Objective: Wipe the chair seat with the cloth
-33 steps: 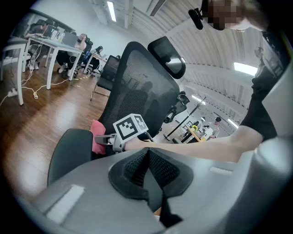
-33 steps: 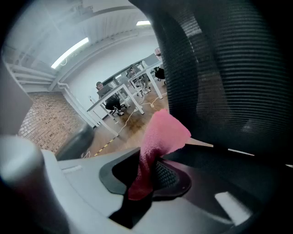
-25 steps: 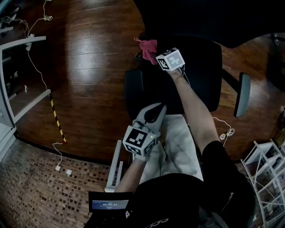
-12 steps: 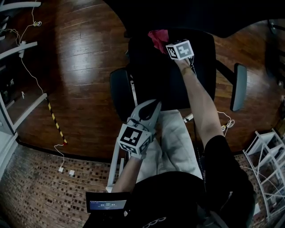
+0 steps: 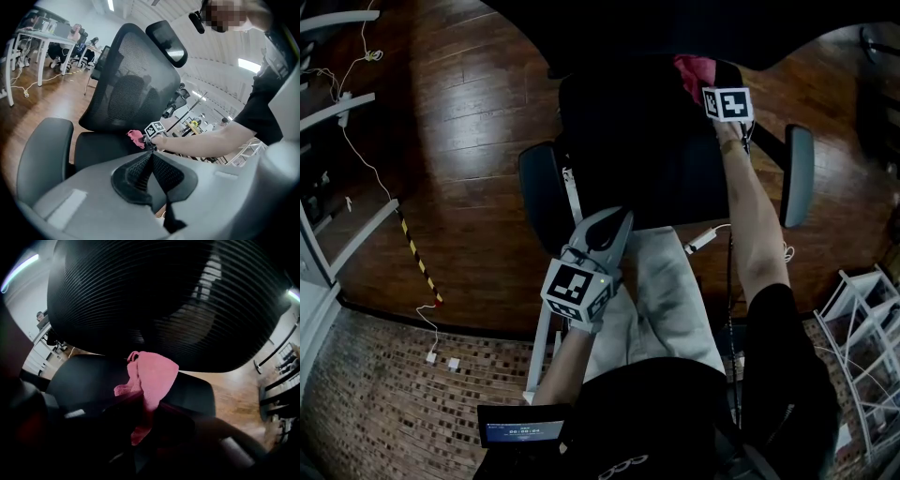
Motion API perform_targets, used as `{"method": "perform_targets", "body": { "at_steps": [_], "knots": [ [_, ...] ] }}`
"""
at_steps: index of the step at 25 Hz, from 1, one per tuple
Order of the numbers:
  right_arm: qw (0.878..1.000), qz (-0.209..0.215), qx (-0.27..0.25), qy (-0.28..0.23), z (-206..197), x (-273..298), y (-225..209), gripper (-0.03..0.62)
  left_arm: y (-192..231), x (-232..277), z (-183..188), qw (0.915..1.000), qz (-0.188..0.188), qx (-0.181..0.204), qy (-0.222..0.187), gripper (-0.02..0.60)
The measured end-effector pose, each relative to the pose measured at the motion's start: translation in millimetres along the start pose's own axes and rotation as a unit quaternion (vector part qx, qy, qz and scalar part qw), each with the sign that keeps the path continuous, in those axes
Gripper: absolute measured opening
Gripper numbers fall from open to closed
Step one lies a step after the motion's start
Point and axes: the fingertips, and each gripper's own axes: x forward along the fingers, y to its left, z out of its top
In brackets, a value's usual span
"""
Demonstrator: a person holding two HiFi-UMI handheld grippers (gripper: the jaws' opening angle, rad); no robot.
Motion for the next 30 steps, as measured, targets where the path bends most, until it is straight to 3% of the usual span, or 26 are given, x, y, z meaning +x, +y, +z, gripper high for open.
{"method": "perform_targets", "body": {
  "at_steps": [6, 12, 14, 17, 19, 24, 30],
  "knots": [
    [0.993, -0.112, 0.009, 0.028, -14, -30, -62, 0.066, -3, -2, -2, 1.0, -0.005, -0.001, -0.001, -0.008],
    [0.98, -0.194, -0.012, 0.038, -19, -72, -94, 0.066, 3, -13, -1, 1.0, -0.004, -0.007, -0.006, -0.008],
    [0.978, -0.202, -0.003, 0.056, -35, -77, -94, 0.066, 5, -17, -1, 0.9999, -0.002, -0.008, -0.011, -0.008],
    [0.985, -0.152, 0.006, 0.08, -58, -54, -61, 0.066, 10, -22, -2, 0.9998, 0.001, -0.012, -0.016, -0.008],
    [0.988, -0.132, -0.016, 0.076, -60, -36, -34, 0.066, 13, -25, -6, 0.9997, 0.0, -0.02, -0.015, -0.008],
    [0.995, -0.064, -0.067, 0.049, -41, -6, 53, 0.066, 16, -34, -10, 0.9993, -0.001, -0.031, -0.021, -0.008],
    [0.995, 0.031, -0.091, 0.028, -19, 14, 165, 0.066, 21, -42, -10, 0.9987, 0.002, -0.039, -0.032, -0.008]
  ]
}}
